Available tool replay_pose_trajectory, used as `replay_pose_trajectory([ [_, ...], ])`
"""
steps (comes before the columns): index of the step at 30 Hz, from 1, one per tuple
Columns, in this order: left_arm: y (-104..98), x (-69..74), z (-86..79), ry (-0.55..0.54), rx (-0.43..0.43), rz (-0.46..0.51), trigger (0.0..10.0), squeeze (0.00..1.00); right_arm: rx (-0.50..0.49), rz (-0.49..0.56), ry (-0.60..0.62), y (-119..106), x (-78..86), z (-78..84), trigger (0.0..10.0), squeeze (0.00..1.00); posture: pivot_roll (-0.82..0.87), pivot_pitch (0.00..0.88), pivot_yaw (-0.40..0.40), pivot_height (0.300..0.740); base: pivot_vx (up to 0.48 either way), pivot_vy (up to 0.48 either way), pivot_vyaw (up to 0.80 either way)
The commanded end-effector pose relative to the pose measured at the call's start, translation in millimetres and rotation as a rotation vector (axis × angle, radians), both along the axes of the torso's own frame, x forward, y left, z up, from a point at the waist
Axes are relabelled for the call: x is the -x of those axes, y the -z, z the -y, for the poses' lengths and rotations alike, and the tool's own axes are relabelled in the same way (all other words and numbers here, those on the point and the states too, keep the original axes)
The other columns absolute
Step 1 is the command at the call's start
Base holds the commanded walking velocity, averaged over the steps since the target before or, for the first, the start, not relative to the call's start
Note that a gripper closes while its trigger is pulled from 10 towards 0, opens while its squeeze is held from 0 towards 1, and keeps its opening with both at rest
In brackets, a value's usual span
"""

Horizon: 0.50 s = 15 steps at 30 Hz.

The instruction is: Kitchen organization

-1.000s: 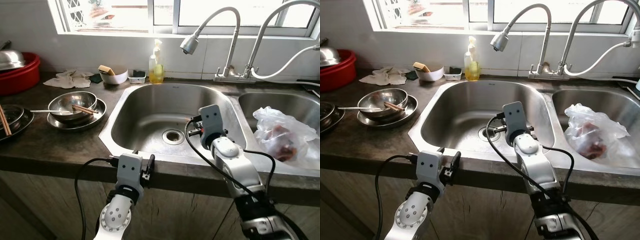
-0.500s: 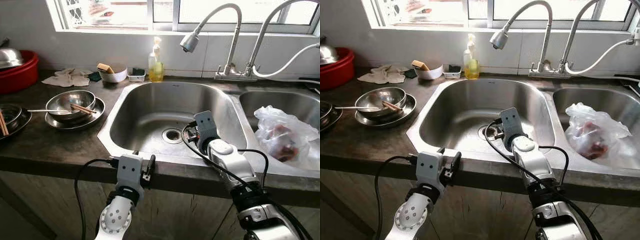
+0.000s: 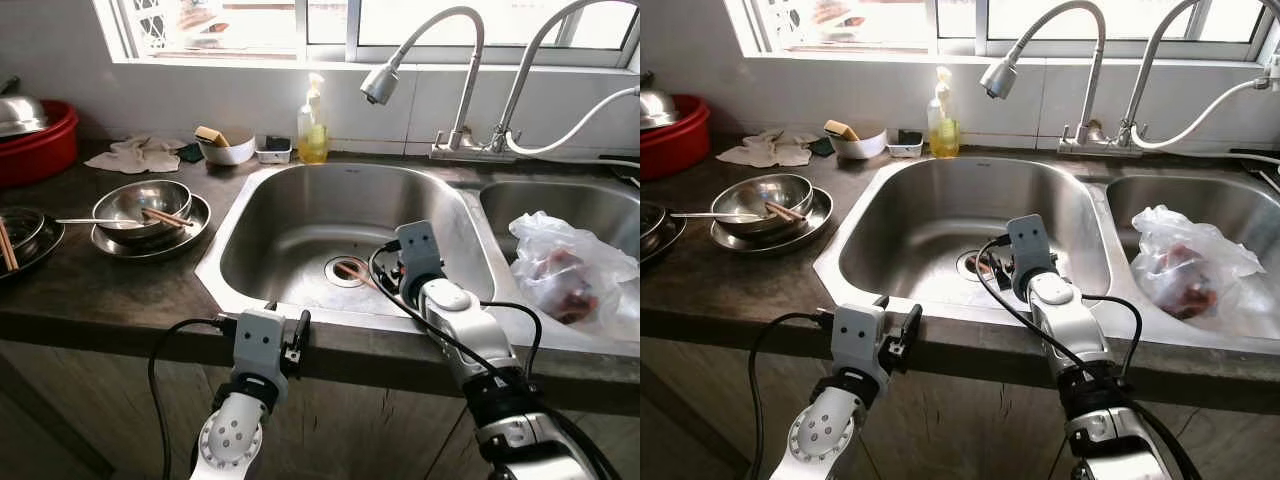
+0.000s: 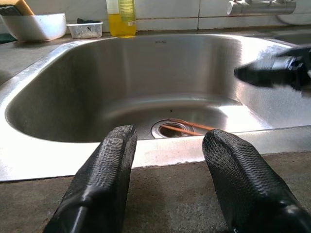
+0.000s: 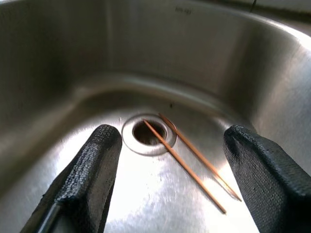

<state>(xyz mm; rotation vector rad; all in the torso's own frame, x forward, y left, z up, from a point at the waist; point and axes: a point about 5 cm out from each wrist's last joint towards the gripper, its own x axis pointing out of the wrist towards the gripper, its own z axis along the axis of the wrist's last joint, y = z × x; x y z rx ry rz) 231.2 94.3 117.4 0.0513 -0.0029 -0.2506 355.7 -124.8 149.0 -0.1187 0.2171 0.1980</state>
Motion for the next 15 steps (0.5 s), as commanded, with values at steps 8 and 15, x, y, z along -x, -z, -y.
replay_pose_trajectory([
  [8,0.1,3.5,-0.5,-0.003,-0.008,-0.006,10.0,0.0,-0.108,0.266,0.033,-22.3,34.2,4.1,10.0,0.0,0.08,0.0,-0.027,0.74,0.0,0.0,0.0],
  [15,-1.5,5.3,-0.2,0.002,0.016,-0.01,10.0,0.0,-0.17,0.346,0.003,-19.7,76.4,6.4,10.0,0.0,0.07,0.0,-0.015,0.74,0.0,0.0,0.0],
])
